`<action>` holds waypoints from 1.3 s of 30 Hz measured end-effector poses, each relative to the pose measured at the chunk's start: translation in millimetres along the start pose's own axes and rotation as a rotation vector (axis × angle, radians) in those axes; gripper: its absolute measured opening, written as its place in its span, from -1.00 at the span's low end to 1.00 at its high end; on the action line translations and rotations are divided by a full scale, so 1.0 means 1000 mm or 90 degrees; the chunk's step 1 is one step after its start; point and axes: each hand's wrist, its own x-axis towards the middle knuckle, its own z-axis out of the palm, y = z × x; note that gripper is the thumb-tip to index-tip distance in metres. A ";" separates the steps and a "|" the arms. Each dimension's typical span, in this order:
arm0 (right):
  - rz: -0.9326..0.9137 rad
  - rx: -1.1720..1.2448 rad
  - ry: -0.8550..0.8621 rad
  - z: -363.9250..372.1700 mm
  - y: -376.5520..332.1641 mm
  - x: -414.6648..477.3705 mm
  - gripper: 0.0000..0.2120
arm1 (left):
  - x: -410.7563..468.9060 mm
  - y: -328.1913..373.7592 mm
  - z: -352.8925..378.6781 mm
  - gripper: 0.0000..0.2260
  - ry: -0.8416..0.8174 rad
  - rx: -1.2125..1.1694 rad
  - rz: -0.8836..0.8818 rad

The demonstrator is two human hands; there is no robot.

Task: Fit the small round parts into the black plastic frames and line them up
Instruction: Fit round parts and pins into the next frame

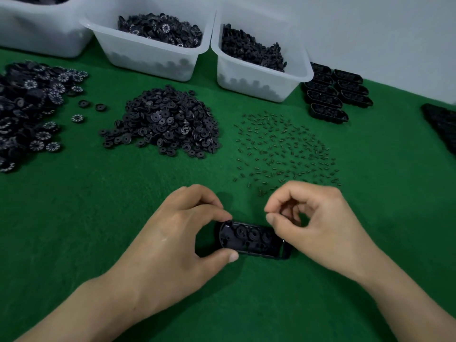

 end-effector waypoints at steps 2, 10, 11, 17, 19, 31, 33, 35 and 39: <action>0.005 0.037 0.012 0.004 0.001 -0.009 -0.81 | 0.000 0.000 0.000 -0.64 0.000 0.002 0.001; -0.019 0.046 0.030 0.019 0.004 -0.013 -0.90 | 0.001 0.000 0.000 -0.65 0.004 0.014 -0.002; -0.018 0.045 0.030 0.019 0.004 -0.014 -0.90 | 0.001 0.001 0.000 -0.65 0.005 0.013 -0.003; -0.020 0.067 0.038 0.019 0.004 -0.016 -0.90 | 0.001 0.001 0.000 -0.66 0.007 0.013 -0.005; -0.029 0.059 0.038 0.020 0.004 -0.015 -0.89 | 0.001 0.001 0.000 -0.66 0.007 0.017 -0.003; -0.063 -0.050 0.035 0.015 0.005 -0.015 -0.90 | 0.001 0.001 0.001 -0.63 0.010 0.021 0.001; -0.101 -0.111 0.033 0.013 0.003 -0.016 -0.89 | 0.001 0.001 0.000 -0.62 0.010 0.021 0.001; -0.138 -0.191 0.012 0.011 0.000 -0.018 -0.88 | 0.001 0.001 0.000 -0.62 0.011 0.021 0.003; -0.104 -0.153 -0.005 -0.004 -0.004 -0.006 -0.87 | 0.001 0.001 0.000 -0.61 0.011 0.019 0.008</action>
